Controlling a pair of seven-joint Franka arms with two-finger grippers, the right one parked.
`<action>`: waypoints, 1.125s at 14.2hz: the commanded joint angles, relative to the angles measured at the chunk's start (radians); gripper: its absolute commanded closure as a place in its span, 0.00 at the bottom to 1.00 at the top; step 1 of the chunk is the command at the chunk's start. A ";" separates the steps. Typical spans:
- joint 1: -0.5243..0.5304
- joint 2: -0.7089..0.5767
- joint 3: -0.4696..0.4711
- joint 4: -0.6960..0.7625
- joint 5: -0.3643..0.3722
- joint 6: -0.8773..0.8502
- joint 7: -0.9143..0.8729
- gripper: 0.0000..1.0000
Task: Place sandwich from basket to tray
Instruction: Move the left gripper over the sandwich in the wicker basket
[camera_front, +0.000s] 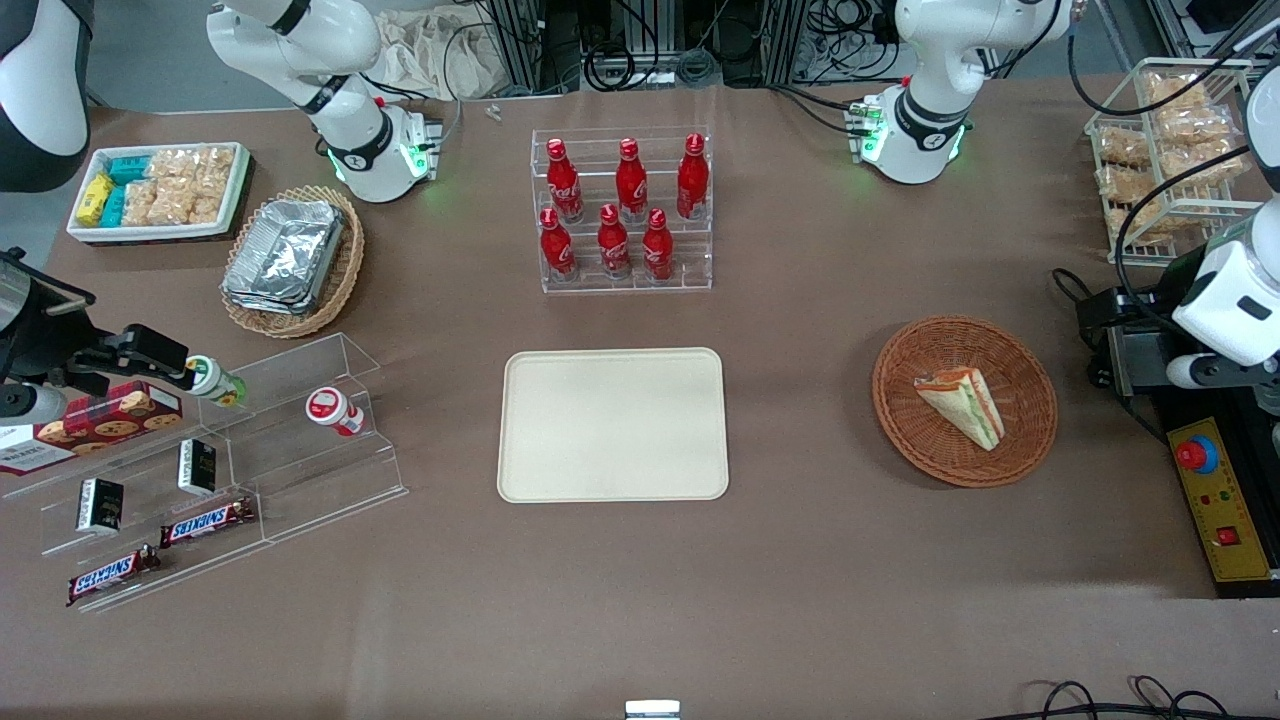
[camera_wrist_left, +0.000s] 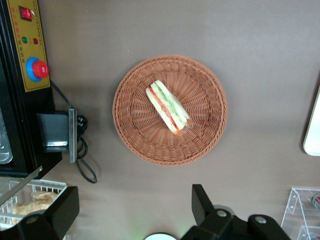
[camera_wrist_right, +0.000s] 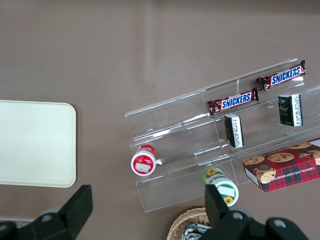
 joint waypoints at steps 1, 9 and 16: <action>-0.012 -0.006 0.016 -0.006 -0.018 0.036 -0.018 0.00; -0.012 -0.072 0.019 -0.142 -0.019 0.039 -0.020 0.00; -0.010 -0.215 0.021 -0.567 -0.042 0.416 -0.189 0.00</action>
